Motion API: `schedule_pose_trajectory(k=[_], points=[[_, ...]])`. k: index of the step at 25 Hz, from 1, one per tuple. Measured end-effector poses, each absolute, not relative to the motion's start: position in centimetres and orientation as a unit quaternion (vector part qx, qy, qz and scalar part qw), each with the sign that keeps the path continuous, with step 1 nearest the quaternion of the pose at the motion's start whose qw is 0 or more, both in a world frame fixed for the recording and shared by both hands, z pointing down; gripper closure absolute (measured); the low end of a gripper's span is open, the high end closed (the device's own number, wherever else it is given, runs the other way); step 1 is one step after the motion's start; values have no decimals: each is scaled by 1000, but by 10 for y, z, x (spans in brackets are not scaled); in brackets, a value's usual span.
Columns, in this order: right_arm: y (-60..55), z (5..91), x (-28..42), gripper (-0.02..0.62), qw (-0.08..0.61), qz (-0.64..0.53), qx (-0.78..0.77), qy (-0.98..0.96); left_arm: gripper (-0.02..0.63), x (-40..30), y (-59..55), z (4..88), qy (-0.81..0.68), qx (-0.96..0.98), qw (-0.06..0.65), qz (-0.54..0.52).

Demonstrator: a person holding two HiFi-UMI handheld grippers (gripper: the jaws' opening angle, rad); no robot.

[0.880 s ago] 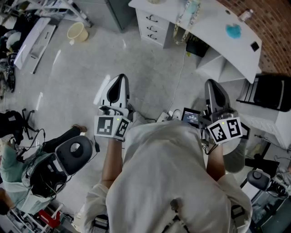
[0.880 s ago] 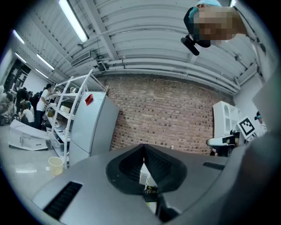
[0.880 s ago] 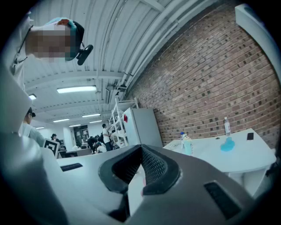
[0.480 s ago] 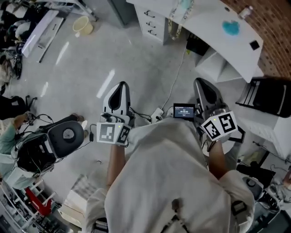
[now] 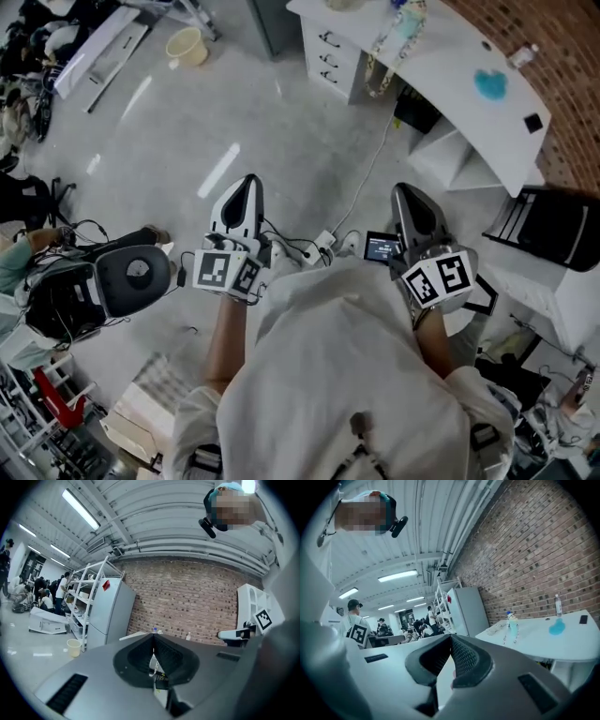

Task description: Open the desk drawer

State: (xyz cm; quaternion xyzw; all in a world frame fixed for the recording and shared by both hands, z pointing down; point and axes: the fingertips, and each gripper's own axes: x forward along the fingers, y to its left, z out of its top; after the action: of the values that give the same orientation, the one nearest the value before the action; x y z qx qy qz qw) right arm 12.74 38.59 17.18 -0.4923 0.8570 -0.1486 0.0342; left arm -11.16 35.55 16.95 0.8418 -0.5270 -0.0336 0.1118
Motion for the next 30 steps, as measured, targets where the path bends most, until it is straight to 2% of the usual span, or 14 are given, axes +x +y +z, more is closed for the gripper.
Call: schedule_pose_trajectory(k=[7,13,23,30], points=[[382,175,182,569,37,-151,-461,874,600,-63,374,165,-571,815,91,-34],[376,181,205,569,39,-158,-446,880,600,-48,380,172,-588,799,113,-49],[333,194,191,569,17,-157,-479,863,600,-62,305,169,-548,829,97,-49],[259,198,133,569,8,-179,-525,832,600,-107,201,184,-493,860,127,-40]])
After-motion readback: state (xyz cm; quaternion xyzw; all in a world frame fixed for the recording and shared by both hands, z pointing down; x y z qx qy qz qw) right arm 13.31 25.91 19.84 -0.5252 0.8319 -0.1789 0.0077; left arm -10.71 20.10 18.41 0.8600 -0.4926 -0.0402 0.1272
